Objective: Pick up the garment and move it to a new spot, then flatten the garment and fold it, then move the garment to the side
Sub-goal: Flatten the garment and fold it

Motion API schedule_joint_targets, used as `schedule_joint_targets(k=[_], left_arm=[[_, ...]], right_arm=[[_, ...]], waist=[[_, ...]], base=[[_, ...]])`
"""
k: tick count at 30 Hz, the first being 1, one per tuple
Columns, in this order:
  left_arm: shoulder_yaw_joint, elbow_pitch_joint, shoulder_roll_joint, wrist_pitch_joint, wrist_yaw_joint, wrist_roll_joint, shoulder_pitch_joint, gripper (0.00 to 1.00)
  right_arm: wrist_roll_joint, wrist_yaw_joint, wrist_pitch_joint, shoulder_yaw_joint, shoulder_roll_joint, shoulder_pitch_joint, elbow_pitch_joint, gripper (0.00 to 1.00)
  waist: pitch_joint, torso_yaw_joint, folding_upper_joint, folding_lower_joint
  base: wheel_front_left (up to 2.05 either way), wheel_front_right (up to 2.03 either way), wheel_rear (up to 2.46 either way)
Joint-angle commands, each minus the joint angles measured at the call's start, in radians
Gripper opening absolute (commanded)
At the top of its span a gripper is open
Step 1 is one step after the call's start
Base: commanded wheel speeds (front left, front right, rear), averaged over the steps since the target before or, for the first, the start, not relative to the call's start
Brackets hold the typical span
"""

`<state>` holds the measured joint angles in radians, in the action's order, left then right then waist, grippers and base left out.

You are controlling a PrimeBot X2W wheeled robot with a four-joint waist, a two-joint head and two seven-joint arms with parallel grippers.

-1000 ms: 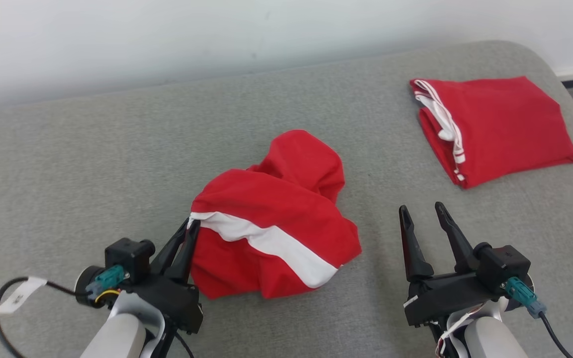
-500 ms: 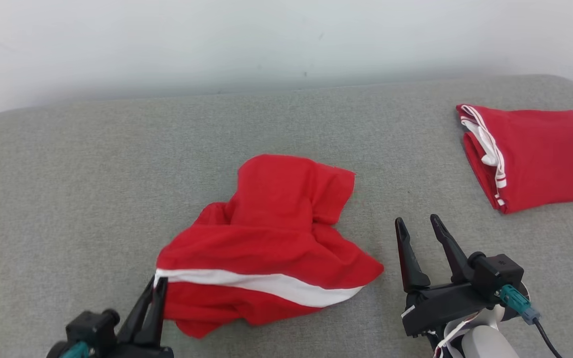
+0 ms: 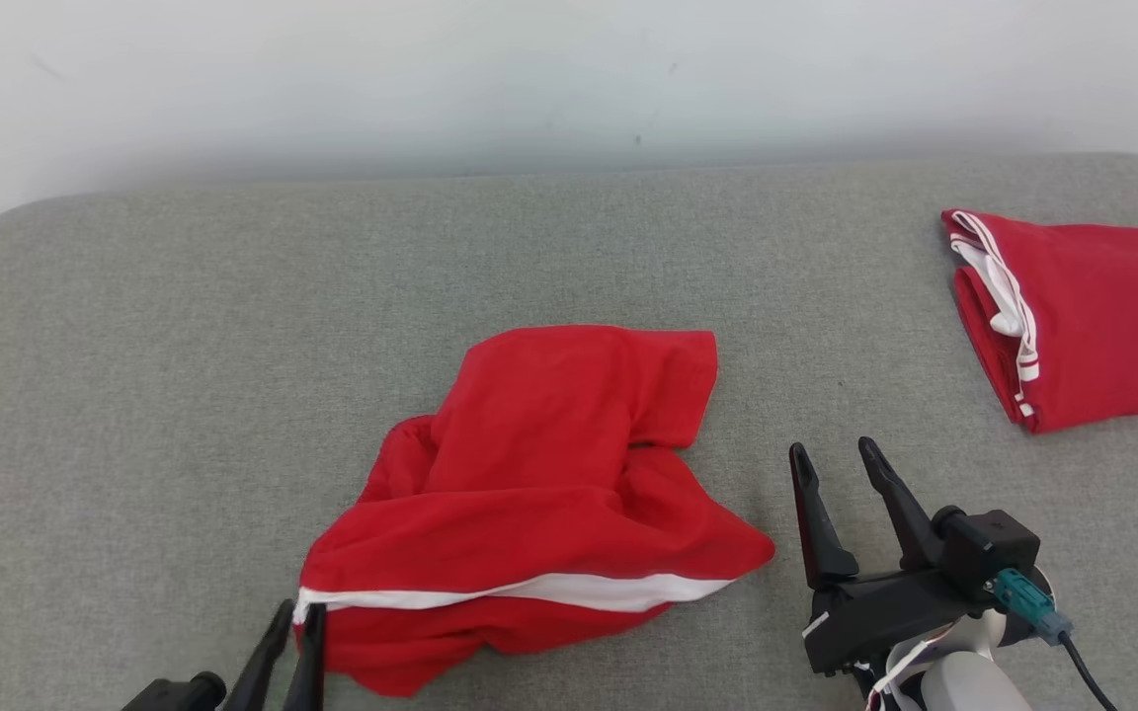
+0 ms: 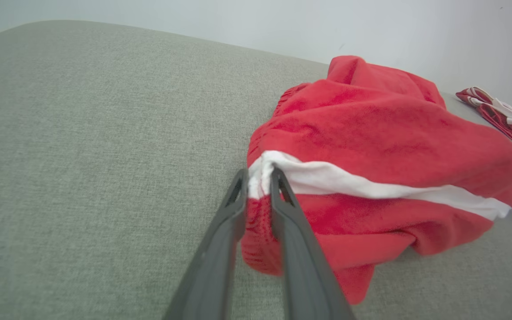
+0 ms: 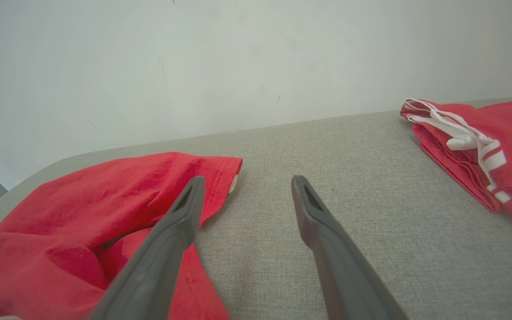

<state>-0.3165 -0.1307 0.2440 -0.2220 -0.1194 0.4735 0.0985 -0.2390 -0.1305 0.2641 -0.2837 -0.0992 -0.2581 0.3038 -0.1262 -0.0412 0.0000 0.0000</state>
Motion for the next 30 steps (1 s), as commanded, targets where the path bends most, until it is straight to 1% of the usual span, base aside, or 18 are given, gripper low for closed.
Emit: schedule_joint_targets(k=[1, 2, 8, 13, 18, 22, 30], left_arm=[[0.004, -0.002, 0.001, -0.007, -0.003, 0.008, -0.016, 0.96], [0.007, 0.002, -0.002, -0.012, -0.003, 0.011, -0.018, 1.0], [0.029, 0.055, -0.005, -0.031, 0.004, 0.011, -0.041, 1.0], [0.062, 0.118, -0.006, -0.039, -0.006, -0.008, -0.059, 1.0], [0.107, 0.138, -0.009, -0.043, -0.024, -0.042, -0.067, 1.0], [0.174, 0.161, -0.038, -0.044, -0.034, -0.076, -0.074, 1.0], [0.23, 0.161, -0.079, -0.042, 0.003, -0.118, -0.088, 1.0]], right_arm=[[-0.009, 0.0, 0.002, 0.001, -0.006, 0.0, 0.001, 1.0], [-0.009, 0.0, 0.002, 0.004, -0.008, 0.002, 0.003, 1.0], [-0.014, 0.0, 0.002, 0.012, -0.014, 0.009, 0.007, 1.0], [-0.017, 0.0, 0.002, 0.013, -0.018, 0.015, 0.008, 1.0], [-0.035, 0.0, -0.008, -0.011, -0.021, 0.016, 0.057, 1.0], [-0.083, 0.0, -0.053, -0.05, -0.036, 0.003, 0.11, 1.0], [-0.153, 0.0, -0.129, -0.121, -0.058, -0.016, 0.171, 1.0]], waist=[[0.004, -0.004, 0.0, 0.0], [0.006, -0.007, 0.0, 0.0], [0.024, -0.022, 0.0, 0.0], [0.031, -0.027, 0.0, 0.0], [0.035, -0.018, 0.0, 0.0], [0.038, -0.013, 0.0, 0.0], [0.033, -0.022, 0.0, 0.0]], base=[[0.0, 0.0, 0.0], [0.0, 0.0, 0.0], [0.0, 0.0, 0.0], [0.0, 0.0, 0.0], [0.0, 0.0, 0.0], [0.0, 0.0, 0.0], [0.0, 0.0, 0.0]])
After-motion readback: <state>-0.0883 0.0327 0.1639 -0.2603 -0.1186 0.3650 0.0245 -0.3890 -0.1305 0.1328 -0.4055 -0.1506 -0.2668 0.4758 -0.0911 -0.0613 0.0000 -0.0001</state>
